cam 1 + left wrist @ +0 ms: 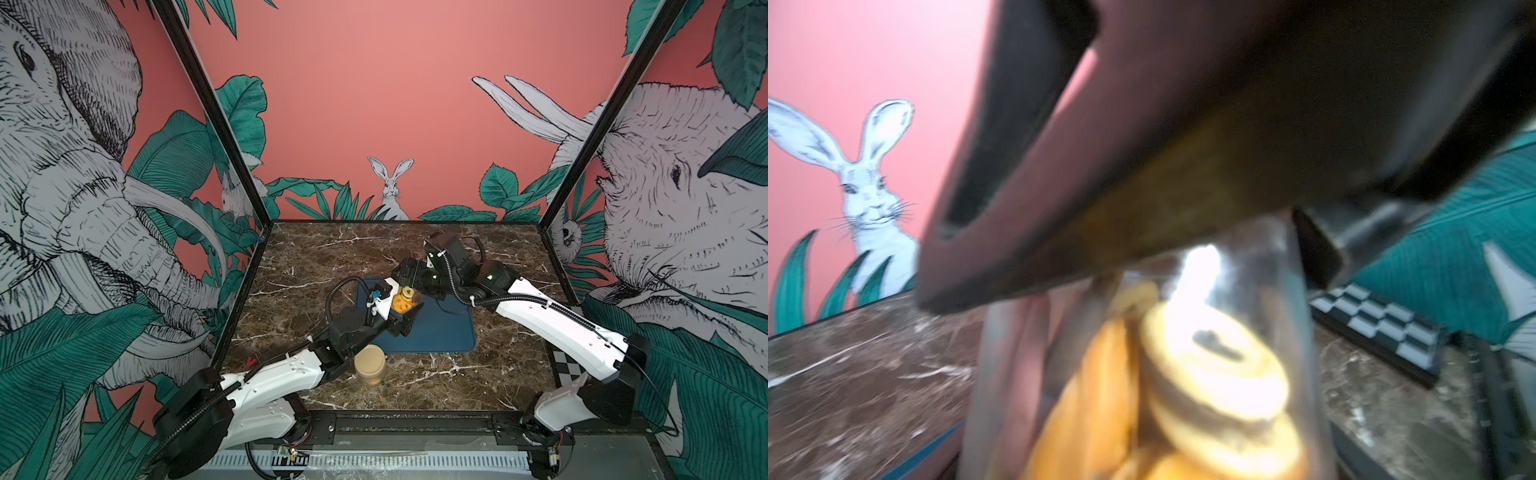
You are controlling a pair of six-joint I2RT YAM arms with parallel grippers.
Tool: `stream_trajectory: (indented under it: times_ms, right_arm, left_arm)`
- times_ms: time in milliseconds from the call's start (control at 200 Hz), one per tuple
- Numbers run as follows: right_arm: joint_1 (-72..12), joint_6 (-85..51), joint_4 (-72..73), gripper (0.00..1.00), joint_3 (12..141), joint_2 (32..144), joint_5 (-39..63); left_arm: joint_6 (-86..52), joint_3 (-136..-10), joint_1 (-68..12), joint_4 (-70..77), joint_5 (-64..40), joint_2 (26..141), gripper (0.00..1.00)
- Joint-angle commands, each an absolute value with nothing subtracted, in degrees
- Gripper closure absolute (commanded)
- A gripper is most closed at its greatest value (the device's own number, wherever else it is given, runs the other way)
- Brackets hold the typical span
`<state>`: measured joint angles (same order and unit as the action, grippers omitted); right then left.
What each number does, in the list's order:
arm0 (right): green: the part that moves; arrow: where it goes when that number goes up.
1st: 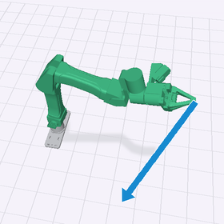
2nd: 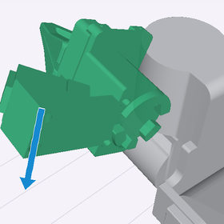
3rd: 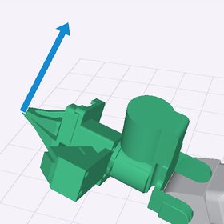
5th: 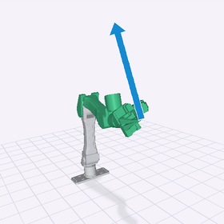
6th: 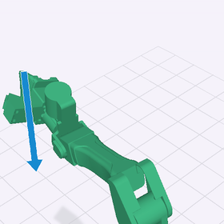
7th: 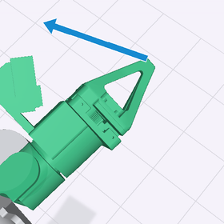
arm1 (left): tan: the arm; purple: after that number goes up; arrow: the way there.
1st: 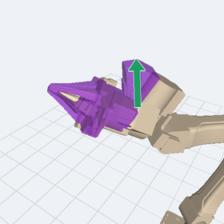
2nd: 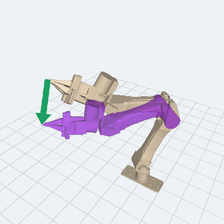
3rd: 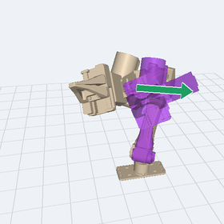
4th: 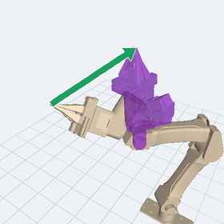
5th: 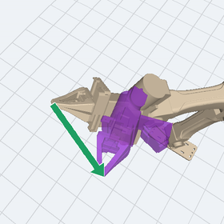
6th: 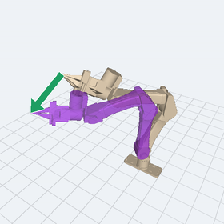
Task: Pour the cookies out of the jar
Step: Unscrew the lid from the jar.
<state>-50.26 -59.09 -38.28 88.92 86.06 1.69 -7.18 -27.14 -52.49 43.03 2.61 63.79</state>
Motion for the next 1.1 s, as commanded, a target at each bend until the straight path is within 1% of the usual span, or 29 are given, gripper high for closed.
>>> stream_trajectory:
  times_ms: [0,155,315,390,510,765,875,1005,1095]
  right_arm:
    - [-52.15,-57.60,-44.91,0.01,96.04,82.64,0.67]
    - [-51.04,-58.30,-49.84,0.01,99.86,82.00,-1.11]
    - [-51.06,-63.59,-53.44,0.01,100.98,82.85,-3.92]
    - [-50.94,-64.97,-55.56,0.01,102.09,84.07,-5.32]
    - [-50.89,-64.98,-58.75,0.01,106.13,87.77,-4.55]
    - [-50.58,-66.27,-54.29,0.02,105.24,88.95,-1.50]
    - [-50.45,-67.07,-53.81,0.01,103.93,88.66,-1.70]
    - [-49.93,-67.95,-52.47,0.04,101.55,87.81,-1.34]
    - [-49.42,-68.07,-53.06,0.02,101.39,88.15,-0.85]
  left_arm:
    - [-8.92,-26.96,-52.47,52.29,2.03,61.48,1.00]
    - [-8.69,-26.39,-52.47,51.50,1.88,60.39,1.00]
    - [-7.29,-26.45,-52.47,51.61,1.35,60.42,1.00]
    - [-6.67,-26.73,-52.47,51.15,1.31,60.29,1.00]
    - [-5.83,-26.78,-52.47,50.94,0.48,59.96,1.00]
    - [-5.63,-26.48,-52.47,50.85,0.66,59.70,1.00]
    - [-5.54,-26.69,-52.47,50.87,0.76,59.77,1.00]
    - [-5.45,-26.92,-52.47,50.54,0.57,59.76,1.00]
    - [-5.49,-27.06,-52.47,50.55,0.58,59.76,1.00]
